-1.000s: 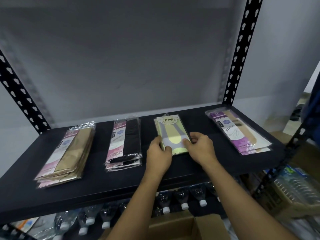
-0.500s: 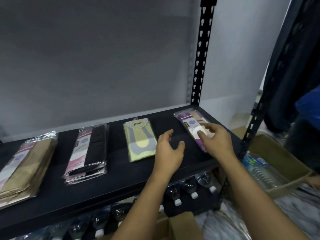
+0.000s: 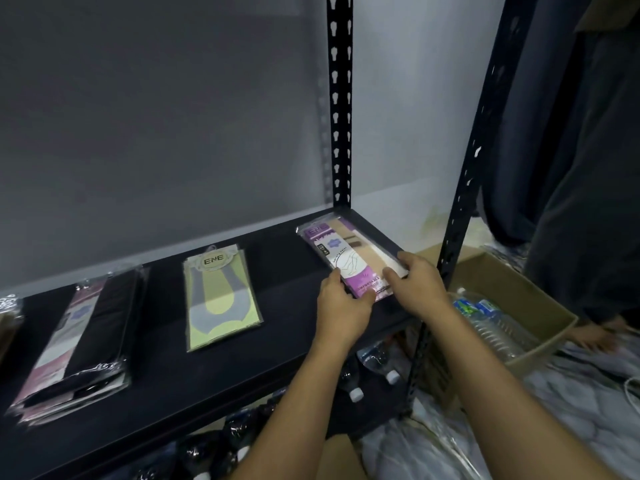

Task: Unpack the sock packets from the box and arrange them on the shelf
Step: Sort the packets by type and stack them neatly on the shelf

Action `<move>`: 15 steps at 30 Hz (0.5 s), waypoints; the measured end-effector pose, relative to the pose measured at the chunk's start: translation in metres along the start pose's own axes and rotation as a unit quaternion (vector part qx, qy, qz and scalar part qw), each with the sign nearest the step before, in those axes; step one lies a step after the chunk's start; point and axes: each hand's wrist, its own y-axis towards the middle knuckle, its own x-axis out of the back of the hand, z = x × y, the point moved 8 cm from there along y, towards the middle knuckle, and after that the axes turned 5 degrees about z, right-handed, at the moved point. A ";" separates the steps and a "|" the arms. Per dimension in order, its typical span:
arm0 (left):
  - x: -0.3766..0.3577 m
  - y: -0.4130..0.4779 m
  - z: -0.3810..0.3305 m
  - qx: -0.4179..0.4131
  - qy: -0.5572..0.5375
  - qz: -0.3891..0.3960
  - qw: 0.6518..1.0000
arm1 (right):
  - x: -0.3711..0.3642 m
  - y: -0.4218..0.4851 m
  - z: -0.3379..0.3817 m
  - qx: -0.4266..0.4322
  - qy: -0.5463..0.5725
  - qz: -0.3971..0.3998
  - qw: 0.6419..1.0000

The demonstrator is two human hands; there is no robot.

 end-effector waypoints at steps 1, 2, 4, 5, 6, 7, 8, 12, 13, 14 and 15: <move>-0.001 0.000 -0.001 -0.001 0.002 -0.003 1.000 | 0.001 0.002 0.000 0.001 0.003 -0.001 1.000; -0.001 0.001 -0.002 -0.003 0.004 -0.008 1.000 | 0.000 0.004 0.000 0.000 0.007 -0.001 1.000; 0.001 0.003 -0.002 -0.004 0.002 -0.026 1.000 | 0.001 0.005 -0.001 0.000 0.011 -0.004 1.000; 0.003 0.005 -0.002 -0.002 -0.001 -0.037 0.999 | 0.001 0.005 0.000 0.002 0.012 -0.006 1.000; 0.005 0.008 -0.002 0.002 -0.001 -0.044 0.999 | 0.001 0.005 0.000 0.003 0.016 -0.007 1.000; 0.006 0.009 -0.003 0.003 -0.002 -0.048 0.999 | 0.000 0.005 0.001 0.002 0.018 -0.005 1.000; 0.006 0.011 -0.003 0.010 -0.004 -0.048 0.999 | -0.001 0.005 0.002 0.003 0.020 -0.005 1.000; 0.003 0.016 0.002 0.024 0.004 -0.047 0.999 | -0.002 0.006 0.001 0.001 0.014 -0.001 1.000; 0.003 0.016 0.001 0.022 0.005 -0.049 0.999 | -0.002 0.005 0.002 0.002 0.011 0.001 1.000; 0.004 0.017 0.003 0.022 0.007 -0.052 0.998 | -0.002 0.004 0.003 0.006 0.009 0.001 1.000; 0.004 0.018 0.004 0.021 0.009 -0.053 0.998 | -0.001 0.003 0.004 0.008 0.007 0.001 1.000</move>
